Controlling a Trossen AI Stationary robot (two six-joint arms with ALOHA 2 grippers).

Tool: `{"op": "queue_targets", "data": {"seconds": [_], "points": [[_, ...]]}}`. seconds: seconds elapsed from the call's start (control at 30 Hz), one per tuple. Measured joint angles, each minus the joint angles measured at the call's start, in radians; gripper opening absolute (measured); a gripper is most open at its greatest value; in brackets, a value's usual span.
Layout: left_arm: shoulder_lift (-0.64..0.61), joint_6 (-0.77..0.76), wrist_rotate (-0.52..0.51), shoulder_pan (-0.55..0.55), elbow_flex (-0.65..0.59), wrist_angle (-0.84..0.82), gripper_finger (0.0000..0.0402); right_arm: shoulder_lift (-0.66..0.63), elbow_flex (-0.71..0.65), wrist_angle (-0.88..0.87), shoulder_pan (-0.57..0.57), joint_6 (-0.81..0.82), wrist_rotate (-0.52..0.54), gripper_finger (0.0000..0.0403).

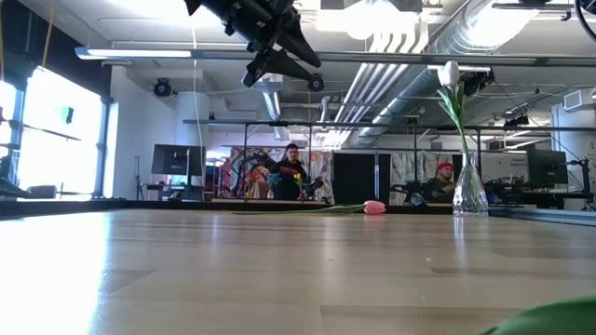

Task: Sort flowers into vase by color
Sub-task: Put the middle pink tulip into the blue vase

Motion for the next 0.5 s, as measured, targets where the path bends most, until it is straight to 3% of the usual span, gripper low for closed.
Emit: {"op": "queue_targets", "data": {"seconds": [0.23,0.5], "points": [[0.0,-0.026,0.013,0.0,0.0,-0.001,0.0117,-0.001,0.0,0.013,-0.026,0.062,-0.04,0.0036],[0.0,-0.026,0.015,0.0,0.0,-0.002,0.0117,-0.003,0.0,0.018,-0.026,0.202,-0.132,0.0113]]}}
